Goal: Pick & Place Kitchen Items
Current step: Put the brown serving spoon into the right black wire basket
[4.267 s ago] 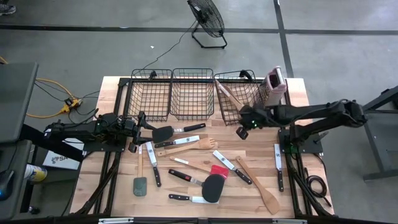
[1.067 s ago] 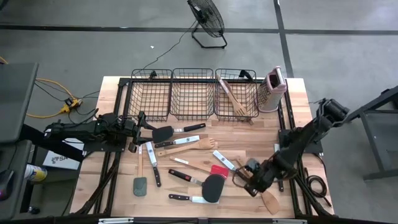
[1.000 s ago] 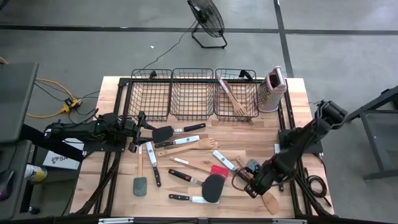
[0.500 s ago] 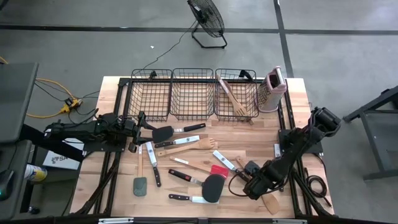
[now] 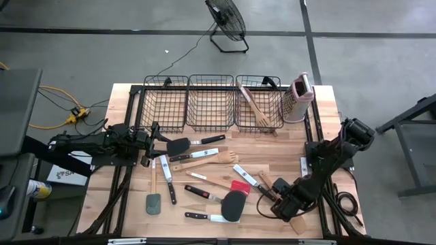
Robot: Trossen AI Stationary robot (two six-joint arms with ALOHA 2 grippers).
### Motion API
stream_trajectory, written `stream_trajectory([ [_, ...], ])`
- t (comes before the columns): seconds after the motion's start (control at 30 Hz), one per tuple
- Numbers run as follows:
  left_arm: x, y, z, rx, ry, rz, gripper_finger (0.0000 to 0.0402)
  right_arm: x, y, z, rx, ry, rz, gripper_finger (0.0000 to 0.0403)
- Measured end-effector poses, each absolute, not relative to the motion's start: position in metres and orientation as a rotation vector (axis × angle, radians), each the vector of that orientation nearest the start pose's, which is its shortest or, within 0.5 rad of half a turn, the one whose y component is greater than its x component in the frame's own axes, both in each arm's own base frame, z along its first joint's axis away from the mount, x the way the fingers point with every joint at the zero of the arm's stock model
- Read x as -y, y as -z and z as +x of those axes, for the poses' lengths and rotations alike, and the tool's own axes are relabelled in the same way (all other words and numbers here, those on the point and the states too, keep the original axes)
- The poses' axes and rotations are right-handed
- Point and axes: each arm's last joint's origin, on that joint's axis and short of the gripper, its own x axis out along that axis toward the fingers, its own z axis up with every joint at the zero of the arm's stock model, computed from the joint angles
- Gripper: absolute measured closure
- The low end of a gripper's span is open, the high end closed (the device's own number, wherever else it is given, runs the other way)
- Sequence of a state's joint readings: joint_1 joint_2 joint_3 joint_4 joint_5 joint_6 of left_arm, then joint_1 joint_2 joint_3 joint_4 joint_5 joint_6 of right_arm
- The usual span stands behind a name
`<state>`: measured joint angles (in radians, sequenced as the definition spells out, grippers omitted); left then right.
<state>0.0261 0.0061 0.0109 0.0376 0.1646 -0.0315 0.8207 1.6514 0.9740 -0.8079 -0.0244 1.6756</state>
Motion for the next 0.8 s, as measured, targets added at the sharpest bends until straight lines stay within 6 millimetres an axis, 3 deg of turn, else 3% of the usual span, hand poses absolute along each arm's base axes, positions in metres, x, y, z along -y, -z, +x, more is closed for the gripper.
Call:
stream_trajectory([
  [0.57,0.002,-0.170,0.097,0.040,0.139,-0.027,0.0190,-0.208,-0.131,0.195,-1.500,0.645,0.703,0.0219],
  [0.8,0.002,-0.170,0.097,0.040,0.140,-0.027,0.0190,-0.203,-0.130,0.198,-1.511,0.676,0.720,0.0285],
])
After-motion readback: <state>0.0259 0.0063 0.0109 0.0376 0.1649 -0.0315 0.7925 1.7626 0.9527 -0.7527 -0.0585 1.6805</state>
